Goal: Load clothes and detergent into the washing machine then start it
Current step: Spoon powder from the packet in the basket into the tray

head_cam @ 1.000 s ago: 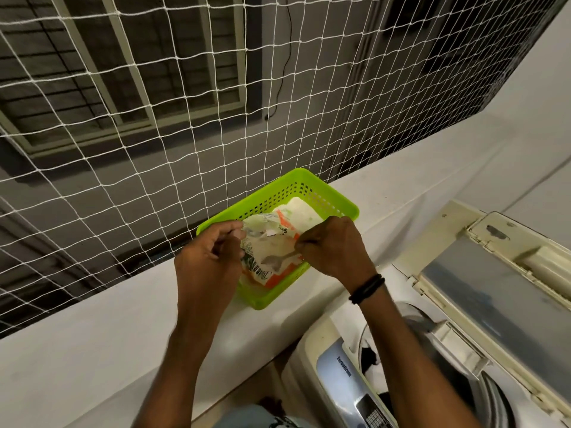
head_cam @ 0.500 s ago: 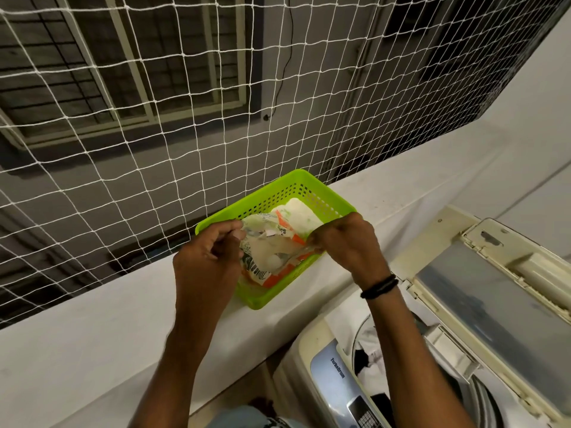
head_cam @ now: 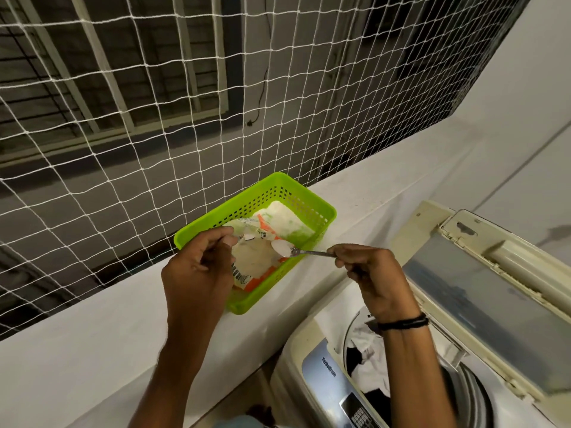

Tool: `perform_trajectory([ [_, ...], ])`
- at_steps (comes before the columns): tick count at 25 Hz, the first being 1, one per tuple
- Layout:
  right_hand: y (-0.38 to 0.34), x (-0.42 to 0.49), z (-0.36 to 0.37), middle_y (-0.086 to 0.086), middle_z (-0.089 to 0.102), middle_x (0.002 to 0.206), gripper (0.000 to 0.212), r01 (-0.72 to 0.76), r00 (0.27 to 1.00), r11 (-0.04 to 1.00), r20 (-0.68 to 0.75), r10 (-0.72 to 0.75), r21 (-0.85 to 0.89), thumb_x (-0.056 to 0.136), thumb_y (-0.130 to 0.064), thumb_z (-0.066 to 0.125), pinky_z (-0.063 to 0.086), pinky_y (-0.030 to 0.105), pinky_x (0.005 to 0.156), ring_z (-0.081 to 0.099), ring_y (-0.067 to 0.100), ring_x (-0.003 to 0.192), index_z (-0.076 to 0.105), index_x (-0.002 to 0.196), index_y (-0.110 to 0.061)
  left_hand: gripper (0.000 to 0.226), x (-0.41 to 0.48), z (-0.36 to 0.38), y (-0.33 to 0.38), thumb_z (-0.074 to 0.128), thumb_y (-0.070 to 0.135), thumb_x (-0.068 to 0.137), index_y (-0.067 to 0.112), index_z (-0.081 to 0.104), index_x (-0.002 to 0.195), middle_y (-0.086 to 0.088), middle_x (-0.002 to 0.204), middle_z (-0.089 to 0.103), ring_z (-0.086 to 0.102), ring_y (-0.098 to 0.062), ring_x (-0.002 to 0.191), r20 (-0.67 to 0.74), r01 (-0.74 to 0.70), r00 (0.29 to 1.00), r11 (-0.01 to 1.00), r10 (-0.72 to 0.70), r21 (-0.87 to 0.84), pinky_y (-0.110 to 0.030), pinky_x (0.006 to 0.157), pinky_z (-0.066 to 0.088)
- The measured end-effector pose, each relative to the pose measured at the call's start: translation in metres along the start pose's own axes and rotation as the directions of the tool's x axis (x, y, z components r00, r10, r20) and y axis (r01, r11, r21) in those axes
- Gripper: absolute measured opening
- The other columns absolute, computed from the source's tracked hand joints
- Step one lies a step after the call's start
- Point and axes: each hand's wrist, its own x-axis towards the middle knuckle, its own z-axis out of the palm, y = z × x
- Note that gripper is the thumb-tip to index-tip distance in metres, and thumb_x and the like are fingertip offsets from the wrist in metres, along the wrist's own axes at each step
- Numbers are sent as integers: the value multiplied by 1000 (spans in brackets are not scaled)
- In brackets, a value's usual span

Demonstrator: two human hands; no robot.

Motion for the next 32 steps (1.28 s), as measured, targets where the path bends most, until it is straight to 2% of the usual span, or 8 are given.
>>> perform_trajectory([
  [6,15,-17,-47,4,66,65,22,44,990,993,-140,-28,108,81,4,61,31,27,64,43,15,69,80,80,-6,21,-12,30,10,58,34,92,24,72,103,5,93,75,71,-16,79,124,-15,992,998,23,-66,-40,75,60],
  [10,34,-35,-93,5,68,69,20,47,964,980,-266,6,192,79,4,62,33,25,62,48,17,68,80,79,-6,15,-28,63,22,61,22,93,20,72,101,3,91,76,71,-8,77,220,-91,970,994,103,-62,-19,77,54],
  [14,67,-59,-147,1,71,69,18,97,884,953,-465,51,287,81,5,63,43,15,50,59,3,54,78,87,-3,21,-57,111,19,55,40,88,31,71,99,11,87,75,70,-9,72,436,33,900,994,14,-102,-30,70,55],
  [19,128,-72,-221,15,76,93,23,198,672,843,-696,255,500,74,4,67,58,29,66,72,26,80,77,95,1,14,-105,199,7,63,16,91,21,75,98,9,88,76,69,-8,80,660,-79,750,997,46,20,-18,76,52],
  [24,166,-65,-259,17,75,88,22,178,493,904,-830,259,388,80,3,69,46,9,45,61,7,58,74,101,3,19,-158,300,-30,60,14,92,15,75,104,-2,103,76,70,-19,96,840,-186,541,968,-43,169,-12,76,40],
  [26,184,-50,-269,11,71,72,11,130,466,922,-844,267,364,79,0,70,49,13,54,57,12,68,76,85,-8,24,-179,334,-48,57,11,92,12,73,110,-6,112,74,67,-23,106,883,-214,458,950,-107,226,-16,85,41],
  [29,214,-25,-278,0,72,89,12,-4,447,967,-864,229,254,85,-13,73,52,26,84,66,17,90,79,95,-11,36,-205,372,-71,55,10,92,9,64,126,-12,127,66,60,-30,121,932,-266,297,920,-207,289,-31,101,43],
  [32,249,1,-280,11,78,93,20,-165,475,983,-880,9,-79,89,-22,66,54,33,79,72,29,87,80,96,-11,57,-221,406,-103,53,21,84,28,46,140,-4,139,57,55,-29,125,947,-399,185,861,-262,316,-39,104,47],
])
